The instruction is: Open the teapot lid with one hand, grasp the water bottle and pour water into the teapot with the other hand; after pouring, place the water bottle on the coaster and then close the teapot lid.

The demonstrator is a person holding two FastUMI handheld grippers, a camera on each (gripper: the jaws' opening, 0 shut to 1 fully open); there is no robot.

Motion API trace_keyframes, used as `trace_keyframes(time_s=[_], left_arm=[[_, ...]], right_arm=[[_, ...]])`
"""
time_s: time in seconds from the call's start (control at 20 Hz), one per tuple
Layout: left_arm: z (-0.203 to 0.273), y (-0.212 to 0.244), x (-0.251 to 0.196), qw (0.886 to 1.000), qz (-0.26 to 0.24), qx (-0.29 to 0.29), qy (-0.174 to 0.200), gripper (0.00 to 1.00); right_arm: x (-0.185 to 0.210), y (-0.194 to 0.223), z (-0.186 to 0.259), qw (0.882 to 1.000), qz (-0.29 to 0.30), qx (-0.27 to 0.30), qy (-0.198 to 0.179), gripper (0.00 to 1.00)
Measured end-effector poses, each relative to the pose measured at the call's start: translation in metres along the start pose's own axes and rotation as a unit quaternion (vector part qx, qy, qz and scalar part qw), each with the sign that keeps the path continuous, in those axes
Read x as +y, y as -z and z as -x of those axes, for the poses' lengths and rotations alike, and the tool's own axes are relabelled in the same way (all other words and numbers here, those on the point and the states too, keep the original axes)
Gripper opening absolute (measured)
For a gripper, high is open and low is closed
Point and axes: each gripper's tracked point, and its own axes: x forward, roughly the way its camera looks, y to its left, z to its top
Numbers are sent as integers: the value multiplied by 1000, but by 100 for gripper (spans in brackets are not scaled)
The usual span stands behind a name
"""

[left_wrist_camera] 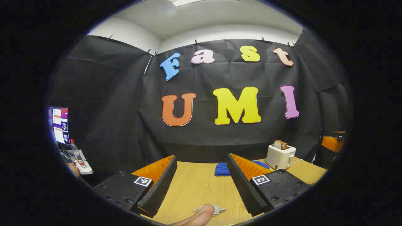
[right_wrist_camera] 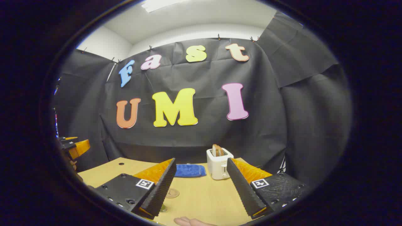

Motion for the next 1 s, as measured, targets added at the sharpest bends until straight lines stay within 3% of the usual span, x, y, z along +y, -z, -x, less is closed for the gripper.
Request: trace_keyframes(time_s=[0.1,0.35,0.65,0.7,0.75,1.0], left_arm=[[-1,-4,5,1000,11,-6,5,99],[3,8,26,1000,10,3,-6,99],[21,43,24,999,15,41,20,99],[25,48,24,999,11,46,20,100],[24,48,25,999,7,46,21,100],[45,75,27,998,-3,66,21,100]], right_arm=[[16,0,-7,1000,-14,6,-15,92],[41,0,-5,999,4,-11,-30,96],[30,22,22,1000,10,-24,15,96],[26,25,28,999,16,-23,24,92],[25,27,35,999,17,-25,26,95],[27,46,58,999,41,-15,25,96]])
